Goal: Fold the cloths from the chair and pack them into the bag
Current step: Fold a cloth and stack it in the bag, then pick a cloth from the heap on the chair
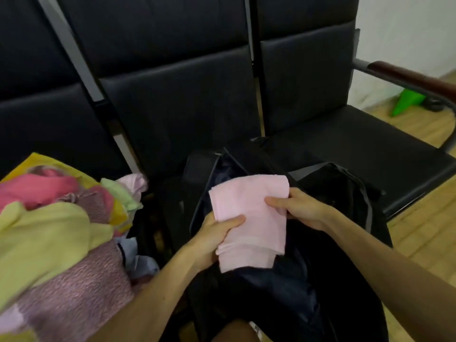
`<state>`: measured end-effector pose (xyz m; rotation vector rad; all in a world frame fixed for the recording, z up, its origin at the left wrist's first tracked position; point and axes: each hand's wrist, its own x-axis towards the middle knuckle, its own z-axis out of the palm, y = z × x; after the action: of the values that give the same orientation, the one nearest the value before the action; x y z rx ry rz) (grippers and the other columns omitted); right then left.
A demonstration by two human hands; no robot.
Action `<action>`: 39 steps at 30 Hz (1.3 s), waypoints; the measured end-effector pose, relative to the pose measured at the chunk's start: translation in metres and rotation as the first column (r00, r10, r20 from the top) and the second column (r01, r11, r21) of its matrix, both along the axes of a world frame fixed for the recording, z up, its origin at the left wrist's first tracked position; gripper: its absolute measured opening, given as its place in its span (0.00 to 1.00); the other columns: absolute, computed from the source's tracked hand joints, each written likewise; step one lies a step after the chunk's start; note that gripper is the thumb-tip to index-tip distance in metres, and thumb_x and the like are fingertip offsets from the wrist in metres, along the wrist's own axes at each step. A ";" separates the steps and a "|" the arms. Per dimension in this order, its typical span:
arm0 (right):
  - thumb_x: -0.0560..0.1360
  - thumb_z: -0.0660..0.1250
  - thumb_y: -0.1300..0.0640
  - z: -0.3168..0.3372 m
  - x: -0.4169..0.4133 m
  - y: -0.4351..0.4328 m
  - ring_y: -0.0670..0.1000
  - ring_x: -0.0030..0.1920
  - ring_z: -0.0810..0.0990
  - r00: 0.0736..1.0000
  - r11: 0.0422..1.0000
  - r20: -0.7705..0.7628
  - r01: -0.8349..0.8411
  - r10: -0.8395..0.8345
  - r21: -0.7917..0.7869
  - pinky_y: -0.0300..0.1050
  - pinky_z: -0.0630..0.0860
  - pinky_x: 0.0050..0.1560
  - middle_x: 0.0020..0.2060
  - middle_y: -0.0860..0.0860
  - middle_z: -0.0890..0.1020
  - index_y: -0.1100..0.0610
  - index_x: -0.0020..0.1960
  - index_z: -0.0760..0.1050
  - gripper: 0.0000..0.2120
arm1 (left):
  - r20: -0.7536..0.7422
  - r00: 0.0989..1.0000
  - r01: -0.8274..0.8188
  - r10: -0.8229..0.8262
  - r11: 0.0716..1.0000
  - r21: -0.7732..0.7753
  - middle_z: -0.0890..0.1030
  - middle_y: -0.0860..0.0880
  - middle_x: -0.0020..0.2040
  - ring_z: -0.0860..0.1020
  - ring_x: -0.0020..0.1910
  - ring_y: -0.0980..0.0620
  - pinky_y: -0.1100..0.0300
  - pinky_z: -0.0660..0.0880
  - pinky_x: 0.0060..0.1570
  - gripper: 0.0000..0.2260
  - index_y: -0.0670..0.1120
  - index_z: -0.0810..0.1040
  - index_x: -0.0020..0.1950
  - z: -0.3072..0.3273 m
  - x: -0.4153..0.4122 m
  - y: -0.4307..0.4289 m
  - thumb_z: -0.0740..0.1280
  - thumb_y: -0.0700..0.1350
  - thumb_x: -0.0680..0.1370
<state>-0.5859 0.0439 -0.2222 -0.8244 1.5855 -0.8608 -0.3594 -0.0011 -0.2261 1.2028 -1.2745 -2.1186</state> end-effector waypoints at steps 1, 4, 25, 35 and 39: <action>0.76 0.72 0.53 -0.002 -0.010 -0.010 0.52 0.56 0.83 0.998 1.000 -0.056 -0.021 0.021 0.007 0.53 0.78 0.61 0.53 0.48 0.85 0.53 0.61 0.79 0.14 | 0.014 1.000 -0.006 0.006 1.000 -0.014 0.85 0.48 0.56 0.83 0.56 0.49 0.50 0.78 0.60 0.17 0.49 0.78 0.64 -0.006 -0.009 -0.010 0.72 0.41 0.76; 0.78 0.69 0.55 -0.004 -0.039 -0.029 0.50 0.53 0.83 0.957 0.998 -0.281 -0.070 0.065 -0.008 0.48 0.78 0.60 0.51 0.50 0.85 0.57 0.56 0.81 0.09 | 0.046 0.999 0.002 0.001 0.998 -0.058 0.85 0.50 0.55 0.83 0.56 0.51 0.50 0.79 0.59 0.17 0.51 0.78 0.64 -0.020 -0.031 -0.031 0.73 0.41 0.76; 0.82 0.60 0.46 -0.090 0.000 -0.114 0.61 0.59 0.79 0.202 0.926 -0.930 -0.286 0.308 0.245 0.52 0.75 0.54 0.66 0.59 0.73 0.52 0.77 0.52 0.30 | 0.642 0.766 0.394 0.032 0.766 -0.508 0.66 0.45 0.76 0.68 0.72 0.47 0.60 0.66 0.66 0.36 0.52 0.57 0.80 -0.113 -0.027 -0.110 0.72 0.48 0.77; 0.82 0.57 0.44 -0.075 0.029 -0.094 0.59 0.67 0.72 0.236 0.854 -0.839 -0.323 0.491 0.408 0.51 0.66 0.68 0.68 0.60 0.73 0.56 0.77 0.60 0.28 | 0.770 0.630 0.594 -0.106 0.704 -0.389 0.57 0.44 0.79 0.62 0.76 0.43 0.53 0.62 0.73 0.28 0.50 0.59 0.80 -0.072 -0.026 -0.093 0.65 0.48 0.82; 0.81 0.63 0.46 -0.024 0.074 -0.072 0.58 0.63 0.77 0.539 0.948 -0.793 -0.282 0.284 0.147 0.47 0.71 0.57 0.61 0.55 0.81 0.56 0.65 0.76 0.18 | 0.622 0.783 0.546 0.005 0.473 -0.692 0.76 0.51 0.64 0.75 0.62 0.52 0.62 0.70 0.60 0.15 0.48 0.77 0.68 -0.005 0.017 -0.058 0.64 0.42 0.82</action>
<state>-0.5119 -0.0277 -0.2459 -1.5812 2.1347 -0.1992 -0.3428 -0.0586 -0.2314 1.1502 -2.5320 -0.8877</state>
